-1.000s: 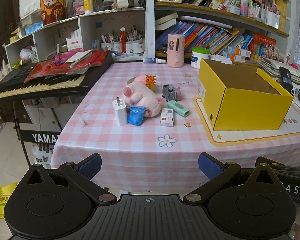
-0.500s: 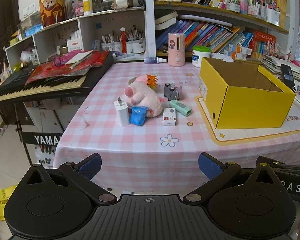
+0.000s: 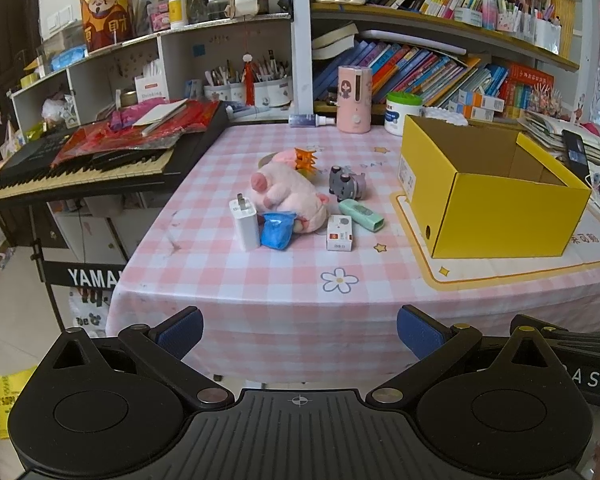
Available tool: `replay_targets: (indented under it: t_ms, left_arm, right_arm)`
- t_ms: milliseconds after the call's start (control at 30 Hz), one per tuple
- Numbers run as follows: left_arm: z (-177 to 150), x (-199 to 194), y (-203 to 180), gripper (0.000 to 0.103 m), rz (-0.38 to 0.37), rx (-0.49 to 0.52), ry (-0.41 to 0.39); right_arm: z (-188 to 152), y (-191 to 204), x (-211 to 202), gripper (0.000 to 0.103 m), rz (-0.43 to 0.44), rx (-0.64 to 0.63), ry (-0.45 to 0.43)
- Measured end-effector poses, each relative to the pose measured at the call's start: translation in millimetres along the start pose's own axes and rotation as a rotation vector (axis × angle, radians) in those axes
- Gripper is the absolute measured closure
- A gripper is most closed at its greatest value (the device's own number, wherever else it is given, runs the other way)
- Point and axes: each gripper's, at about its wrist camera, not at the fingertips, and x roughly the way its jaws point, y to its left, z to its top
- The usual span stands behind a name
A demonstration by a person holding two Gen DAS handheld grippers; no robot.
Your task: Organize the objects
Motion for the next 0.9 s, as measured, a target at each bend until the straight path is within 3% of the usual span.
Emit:
replay_targets:
  t_ms: [900]
  left_arm:
    - [-2.7,-4.2,-1.8,0.0,0.0,0.014,-0.018]
  right_arm:
    - [-1.0,-0.4,-3.6,0.005,0.015,0.01,-0.011]
